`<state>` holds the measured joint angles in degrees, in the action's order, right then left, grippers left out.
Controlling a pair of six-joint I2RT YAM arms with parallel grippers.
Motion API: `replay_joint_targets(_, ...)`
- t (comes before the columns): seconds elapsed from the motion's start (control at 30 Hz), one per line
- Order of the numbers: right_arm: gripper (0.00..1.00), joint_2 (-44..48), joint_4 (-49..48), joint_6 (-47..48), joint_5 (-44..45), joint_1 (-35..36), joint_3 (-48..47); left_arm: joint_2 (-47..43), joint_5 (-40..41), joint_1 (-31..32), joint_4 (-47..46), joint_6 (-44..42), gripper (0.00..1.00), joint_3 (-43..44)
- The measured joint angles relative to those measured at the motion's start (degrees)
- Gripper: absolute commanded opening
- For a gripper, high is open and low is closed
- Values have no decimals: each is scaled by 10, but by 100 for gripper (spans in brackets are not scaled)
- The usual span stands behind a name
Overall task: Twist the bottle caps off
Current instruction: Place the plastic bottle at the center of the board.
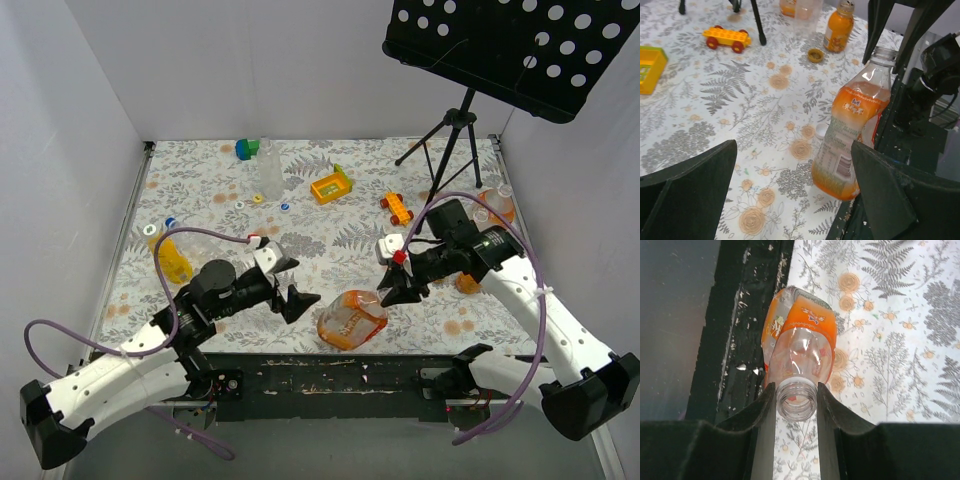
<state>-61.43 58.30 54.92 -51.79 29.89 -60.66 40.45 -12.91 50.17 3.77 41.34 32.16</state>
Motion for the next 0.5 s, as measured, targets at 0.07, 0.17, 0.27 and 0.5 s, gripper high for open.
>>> replay_joint_targets(0.07, 1, 6, 17, 6, 21, -3, -14, -23, 22, -1, 9, -8, 98, 0)
replay_joint_targets(0.17, 1, 25, 37, 10, 54, -16, -32, -40, 52, -1, 20, -18, 98, 0)
replay_joint_targets(0.27, 1, 48, 52, 11, 93, -36, -48, -39, 73, -1, 26, -23, 98, -1)
replay_joint_targets(0.5, 1, 60, 80, 11, 186, -62, -105, -20, 96, -1, 38, -30, 98, -20)
